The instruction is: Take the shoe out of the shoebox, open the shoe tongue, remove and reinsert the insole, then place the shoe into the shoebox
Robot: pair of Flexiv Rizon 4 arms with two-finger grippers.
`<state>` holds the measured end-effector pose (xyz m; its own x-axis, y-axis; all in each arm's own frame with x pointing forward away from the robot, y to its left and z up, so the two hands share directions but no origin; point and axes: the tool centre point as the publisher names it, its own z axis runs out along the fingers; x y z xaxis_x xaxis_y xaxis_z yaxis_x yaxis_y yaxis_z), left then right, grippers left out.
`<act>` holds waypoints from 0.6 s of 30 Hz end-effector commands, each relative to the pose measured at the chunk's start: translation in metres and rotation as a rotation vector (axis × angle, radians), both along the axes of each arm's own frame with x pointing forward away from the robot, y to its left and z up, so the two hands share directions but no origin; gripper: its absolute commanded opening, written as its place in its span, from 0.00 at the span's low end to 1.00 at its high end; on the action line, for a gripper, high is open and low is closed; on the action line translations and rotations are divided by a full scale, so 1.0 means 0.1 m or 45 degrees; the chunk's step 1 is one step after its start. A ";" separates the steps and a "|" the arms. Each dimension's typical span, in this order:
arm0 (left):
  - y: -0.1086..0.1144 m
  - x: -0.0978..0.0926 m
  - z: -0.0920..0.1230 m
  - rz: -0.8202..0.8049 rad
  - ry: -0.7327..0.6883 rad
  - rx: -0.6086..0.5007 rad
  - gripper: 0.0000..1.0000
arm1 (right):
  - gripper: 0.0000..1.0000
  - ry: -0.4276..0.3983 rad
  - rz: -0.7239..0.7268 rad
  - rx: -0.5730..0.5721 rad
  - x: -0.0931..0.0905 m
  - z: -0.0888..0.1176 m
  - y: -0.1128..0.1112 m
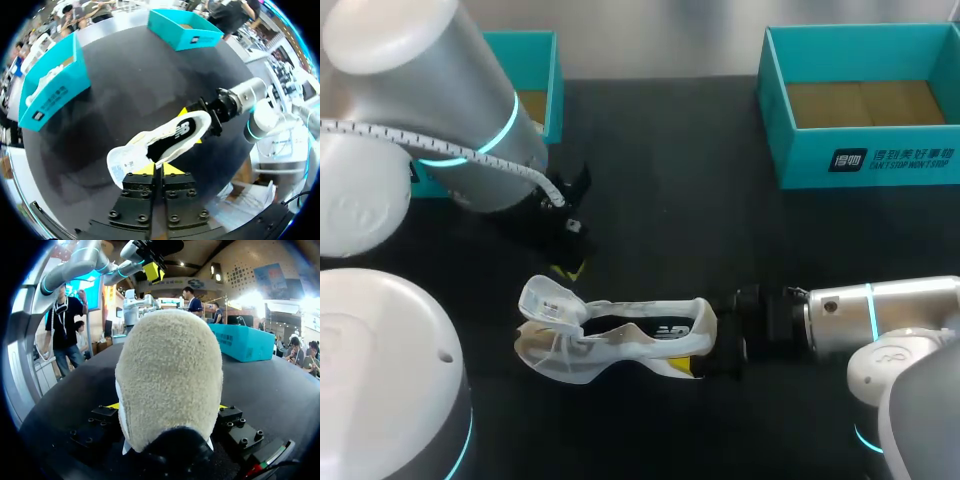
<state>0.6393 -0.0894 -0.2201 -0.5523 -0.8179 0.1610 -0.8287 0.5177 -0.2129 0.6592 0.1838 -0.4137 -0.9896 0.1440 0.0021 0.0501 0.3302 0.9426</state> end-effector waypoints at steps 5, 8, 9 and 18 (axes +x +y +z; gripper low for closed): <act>-0.22 0.08 0.15 -0.479 0.044 -0.009 0.00 | 0.00 0.002 0.000 -0.006 0.00 -0.01 0.01; -0.32 0.05 0.22 -0.659 0.043 0.002 0.00 | 0.00 0.002 0.000 -0.006 0.00 -0.01 0.01; -0.36 0.04 0.24 -0.712 0.027 0.013 0.00 | 0.00 0.002 0.000 -0.006 0.00 -0.01 0.01; -0.39 0.05 0.26 -0.719 0.012 0.021 0.00 | 0.00 0.002 0.000 -0.006 0.00 -0.01 0.01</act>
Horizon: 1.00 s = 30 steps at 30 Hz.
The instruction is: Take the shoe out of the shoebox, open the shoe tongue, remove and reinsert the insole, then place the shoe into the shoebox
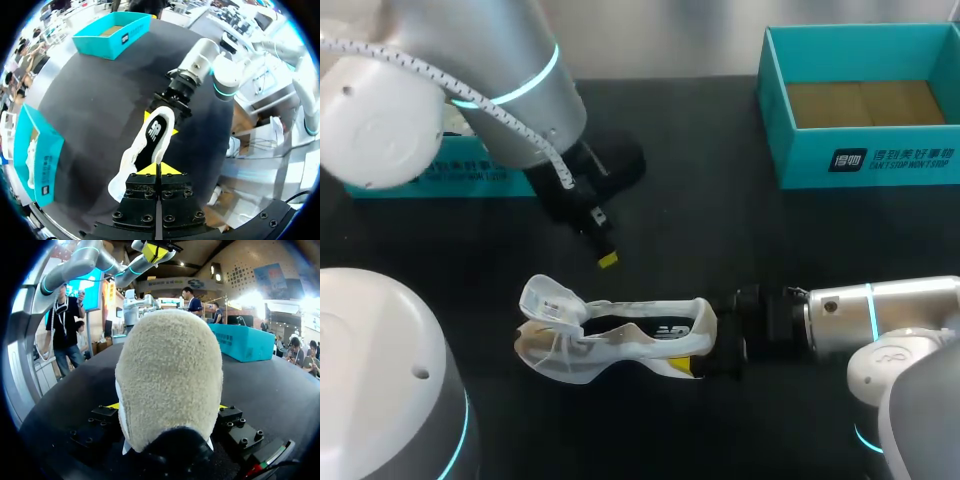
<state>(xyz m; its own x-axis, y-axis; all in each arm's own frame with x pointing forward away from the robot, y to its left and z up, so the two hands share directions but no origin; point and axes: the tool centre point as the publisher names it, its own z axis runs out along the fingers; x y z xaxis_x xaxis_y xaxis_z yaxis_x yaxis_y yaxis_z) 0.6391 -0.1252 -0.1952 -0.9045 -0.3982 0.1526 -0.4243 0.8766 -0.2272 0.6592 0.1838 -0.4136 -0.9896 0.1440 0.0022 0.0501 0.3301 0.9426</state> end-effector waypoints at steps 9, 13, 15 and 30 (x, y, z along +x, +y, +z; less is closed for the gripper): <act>-0.09 0.08 -0.15 -0.279 -0.036 -0.011 0.00 | 0.00 0.002 0.000 -0.006 0.00 -0.01 0.01; -0.17 0.07 -0.25 -0.499 -0.101 -0.077 0.00 | 0.00 0.002 0.000 -0.006 0.00 -0.01 0.01; -0.21 0.06 -0.31 -0.598 -0.114 -0.083 0.00 | 0.00 0.002 0.000 -0.006 0.00 -0.01 0.01; -0.26 0.03 -0.38 -0.760 -0.145 -0.094 0.00 | 0.00 0.002 0.000 -0.006 0.00 -0.01 0.01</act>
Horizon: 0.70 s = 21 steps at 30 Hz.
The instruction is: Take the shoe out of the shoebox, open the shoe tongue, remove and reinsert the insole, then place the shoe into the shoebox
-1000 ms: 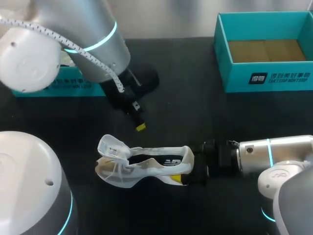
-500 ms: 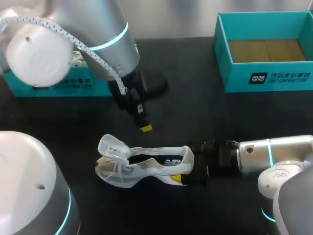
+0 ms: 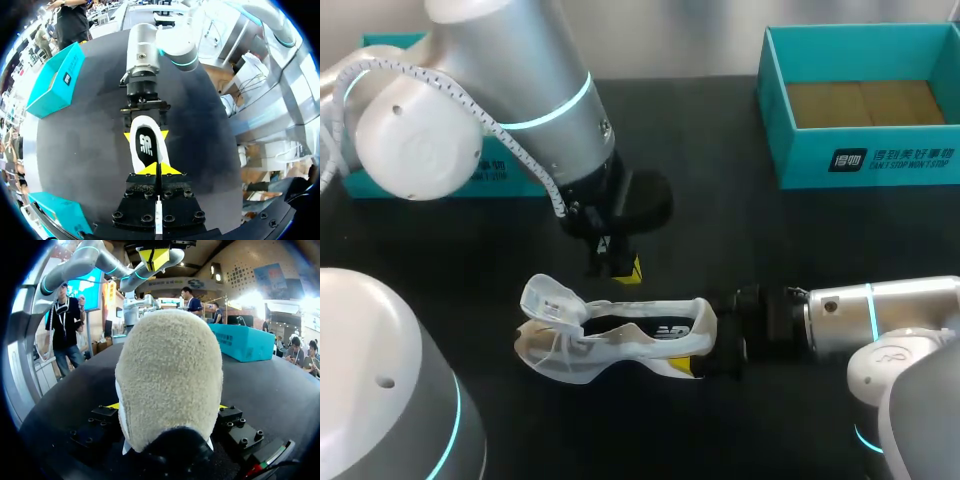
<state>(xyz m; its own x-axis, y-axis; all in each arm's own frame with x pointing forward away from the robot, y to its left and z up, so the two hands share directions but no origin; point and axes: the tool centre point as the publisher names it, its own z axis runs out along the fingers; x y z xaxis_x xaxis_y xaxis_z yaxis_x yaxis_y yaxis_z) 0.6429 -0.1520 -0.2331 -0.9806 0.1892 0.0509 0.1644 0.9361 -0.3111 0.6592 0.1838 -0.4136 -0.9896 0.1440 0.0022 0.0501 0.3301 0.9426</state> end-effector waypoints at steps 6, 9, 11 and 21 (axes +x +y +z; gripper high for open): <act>-0.24 -0.09 -0.37 -0.024 -0.183 0.031 0.00 | 0.00 0.002 0.000 -0.006 0.00 -0.01 0.01; -0.29 -0.11 -0.45 0.025 -0.187 -0.009 0.00 | 0.00 0.002 0.000 -0.006 0.00 -0.01 0.01; -0.31 -0.11 -0.49 0.060 -0.214 -0.043 0.00 | 0.00 0.002 0.000 -0.006 0.00 -0.01 0.01; -0.31 -0.11 -0.49 0.060 -0.214 -0.043 0.00 | 0.00 0.002 0.000 -0.006 0.00 -0.01 0.01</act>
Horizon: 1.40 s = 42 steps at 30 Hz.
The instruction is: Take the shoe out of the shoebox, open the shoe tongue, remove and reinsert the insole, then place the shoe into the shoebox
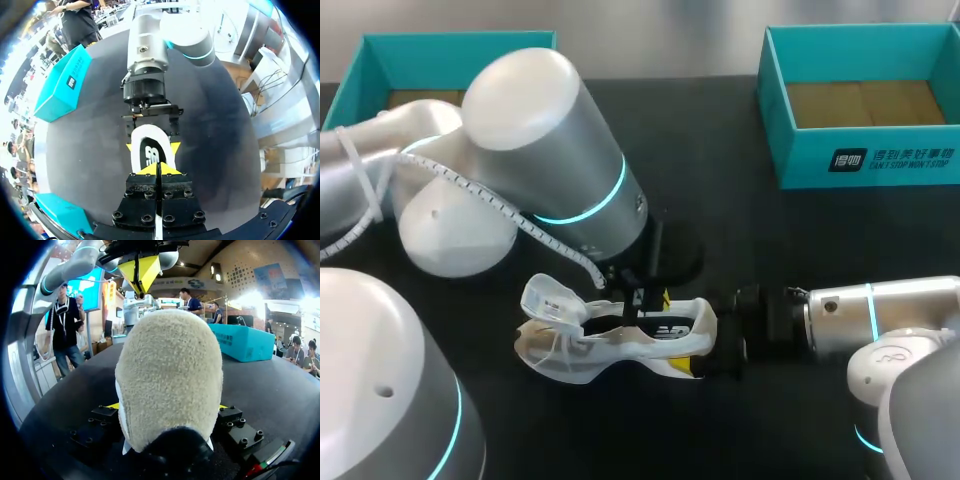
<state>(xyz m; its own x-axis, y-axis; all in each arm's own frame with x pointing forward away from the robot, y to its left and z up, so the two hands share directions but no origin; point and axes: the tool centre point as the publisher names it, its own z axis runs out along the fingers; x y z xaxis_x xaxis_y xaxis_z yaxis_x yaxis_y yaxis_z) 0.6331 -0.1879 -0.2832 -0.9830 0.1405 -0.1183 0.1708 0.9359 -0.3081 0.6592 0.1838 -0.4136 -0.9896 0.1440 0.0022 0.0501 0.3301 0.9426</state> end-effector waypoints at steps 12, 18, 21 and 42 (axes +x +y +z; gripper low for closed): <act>-0.13 0.13 -0.48 -0.068 0.041 0.085 0.00 | 0.00 0.002 0.000 -0.006 0.00 -0.01 0.01; -0.16 0.10 -0.58 -0.087 0.062 0.118 0.00 | 0.00 0.002 0.000 -0.006 0.00 -0.01 0.01; -0.19 0.09 -0.61 -0.091 0.072 0.136 0.00 | 0.00 0.002 0.000 -0.006 0.00 -0.01 0.01; 0.17 0.06 -0.97 -0.007 0.280 0.282 0.00 | 0.00 0.002 0.000 -0.006 0.00 -0.01 0.01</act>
<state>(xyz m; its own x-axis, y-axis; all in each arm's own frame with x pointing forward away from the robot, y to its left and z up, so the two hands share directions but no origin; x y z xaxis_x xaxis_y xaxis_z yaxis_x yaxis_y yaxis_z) 0.6364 -0.1813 -0.3792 -0.9823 0.1414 0.1227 0.1282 0.9856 -0.1099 0.6591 0.1838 -0.4136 -0.9896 0.1438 0.0021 0.0500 0.3301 0.9426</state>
